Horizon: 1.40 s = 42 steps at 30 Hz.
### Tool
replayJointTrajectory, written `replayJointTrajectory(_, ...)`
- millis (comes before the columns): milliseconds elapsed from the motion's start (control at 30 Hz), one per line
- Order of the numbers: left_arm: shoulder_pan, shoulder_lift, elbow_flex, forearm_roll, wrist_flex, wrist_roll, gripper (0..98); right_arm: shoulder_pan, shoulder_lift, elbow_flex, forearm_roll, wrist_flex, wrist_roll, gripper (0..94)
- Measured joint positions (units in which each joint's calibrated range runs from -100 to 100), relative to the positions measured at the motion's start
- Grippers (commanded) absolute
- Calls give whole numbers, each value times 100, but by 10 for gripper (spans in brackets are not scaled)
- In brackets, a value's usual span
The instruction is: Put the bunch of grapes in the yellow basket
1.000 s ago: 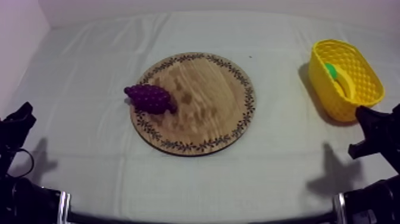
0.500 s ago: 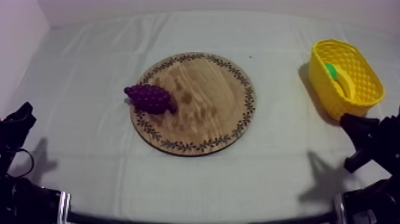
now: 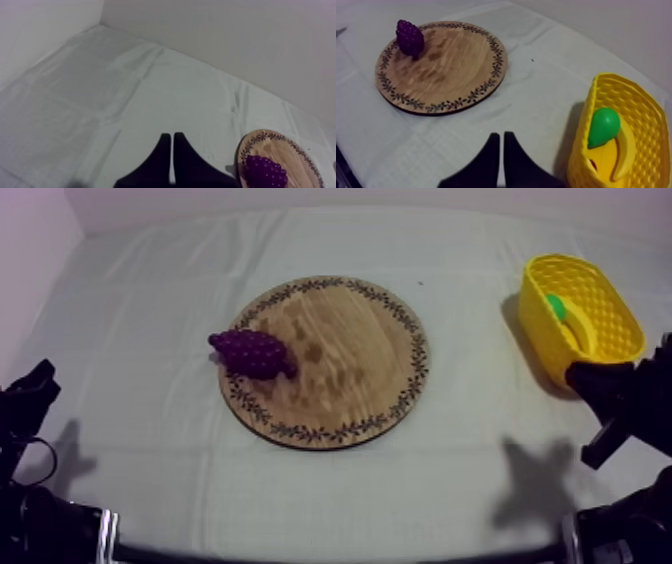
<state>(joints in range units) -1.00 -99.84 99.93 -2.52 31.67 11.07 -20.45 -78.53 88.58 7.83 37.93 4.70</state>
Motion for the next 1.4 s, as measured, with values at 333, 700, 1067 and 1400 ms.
replayJointTrajectory(333,0,0,0,0,0,0,0,-599,2364,-2477,515,1317,-470,6)
replayJointTrajectory(700,0,0,0,0,0,0,0,-719,5193,-5338,275,2588,355,8)
replayJointTrajectory(1067,0,0,0,0,3,0,0,-1060,7426,-7638,-179,3362,1313,9)
replayJointTrajectory(1400,0,0,0,0,3,0,0,-1373,9030,-9590,-251,4179,1642,10)
